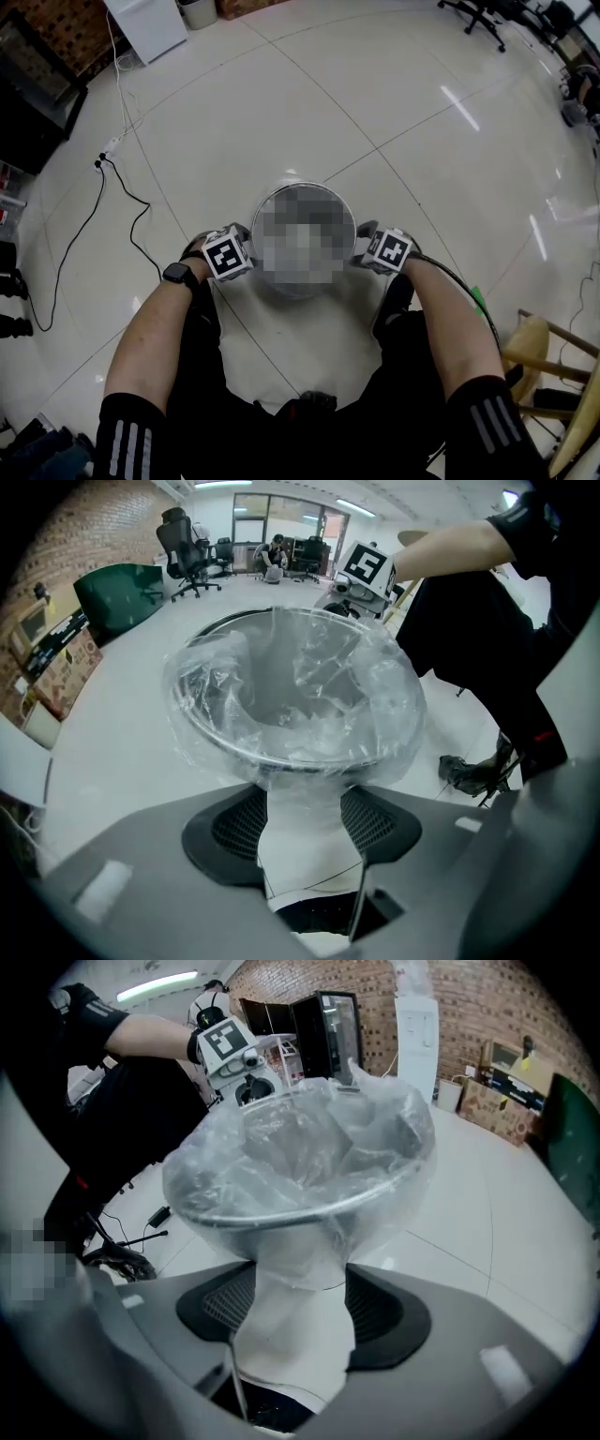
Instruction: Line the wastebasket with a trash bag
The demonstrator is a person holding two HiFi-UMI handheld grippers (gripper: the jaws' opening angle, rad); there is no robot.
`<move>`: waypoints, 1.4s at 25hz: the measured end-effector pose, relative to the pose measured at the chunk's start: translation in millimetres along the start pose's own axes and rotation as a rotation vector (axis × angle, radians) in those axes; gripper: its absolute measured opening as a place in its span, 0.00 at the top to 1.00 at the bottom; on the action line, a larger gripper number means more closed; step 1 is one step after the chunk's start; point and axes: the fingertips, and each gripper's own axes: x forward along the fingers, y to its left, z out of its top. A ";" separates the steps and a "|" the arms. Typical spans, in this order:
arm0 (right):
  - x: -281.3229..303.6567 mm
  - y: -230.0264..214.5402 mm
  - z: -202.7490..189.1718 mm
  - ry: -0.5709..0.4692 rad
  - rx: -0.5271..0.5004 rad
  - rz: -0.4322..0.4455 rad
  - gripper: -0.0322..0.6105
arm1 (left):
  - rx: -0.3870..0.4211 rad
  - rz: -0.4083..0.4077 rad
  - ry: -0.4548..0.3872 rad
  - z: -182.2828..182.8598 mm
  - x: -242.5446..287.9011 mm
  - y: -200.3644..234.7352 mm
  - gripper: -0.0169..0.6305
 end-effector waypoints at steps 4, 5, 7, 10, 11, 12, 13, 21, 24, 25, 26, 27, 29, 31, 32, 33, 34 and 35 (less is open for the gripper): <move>13.6 -8.0 -9.7 0.024 0.017 -0.034 0.46 | -0.006 0.028 0.044 -9.2 13.0 4.3 0.60; 15.6 -10.3 -11.5 0.024 0.033 -0.040 0.46 | -0.004 0.030 0.052 -9.5 14.3 5.6 0.60; 17.8 -13.1 -13.3 0.017 0.064 -0.039 0.46 | -0.006 0.028 0.066 -10.9 16.7 6.9 0.60; 9.8 -15.9 -13.6 0.027 0.072 -0.036 0.47 | -0.015 0.019 0.085 -15.6 16.3 6.6 0.60; 5.1 -15.9 -15.5 0.034 0.074 -0.028 0.47 | -0.018 0.014 0.099 -19.2 14.8 6.1 0.60; 0.0 -14.5 -17.7 0.040 0.077 -0.011 0.47 | -0.019 0.008 0.116 -23.4 12.6 5.3 0.60; -5.8 -11.5 -19.3 0.047 0.078 0.010 0.47 | -0.021 -0.002 0.134 -27.9 9.7 4.1 0.60; -57.6 12.6 -25.2 0.130 0.081 0.063 0.47 | -0.051 -0.160 0.256 -53.1 -33.7 -21.5 0.60; -64.2 24.7 3.6 0.037 0.179 0.070 0.47 | -0.037 -0.181 0.163 -20.4 -50.5 -28.1 0.60; -62.0 29.0 8.9 0.016 0.224 0.071 0.47 | -0.028 -0.170 0.142 -11.9 -52.4 -29.3 0.60; -58.5 32.9 10.5 0.008 0.263 0.069 0.47 | -0.018 -0.139 0.141 -8.7 -51.4 -27.4 0.60; -54.3 36.8 8.5 0.011 0.290 0.069 0.47 | -0.012 -0.095 0.149 -8.0 -48.4 -23.7 0.60; -44.9 45.1 0.9 0.020 0.308 0.078 0.47 | -0.012 -0.030 0.150 -3.6 -40.5 -22.1 0.60; -35.5 49.7 3.1 -0.028 0.306 0.082 0.47 | -0.025 -0.020 0.138 1.0 -31.1 -29.9 0.60; -31.6 49.5 8.6 -0.070 0.307 0.077 0.47 | -0.032 -0.022 0.136 1.4 -26.2 -34.3 0.60; -28.4 48.2 13.9 -0.108 0.310 0.065 0.47 | -0.036 -0.022 0.139 0.3 -21.7 -37.4 0.59; -25.2 46.3 16.7 -0.132 0.311 0.051 0.47 | -0.040 -0.017 0.144 -1.7 -18.0 -38.8 0.59; -21.8 44.6 16.8 -0.147 0.313 0.037 0.47 | -0.047 -0.006 0.146 -3.5 -15.2 -38.5 0.59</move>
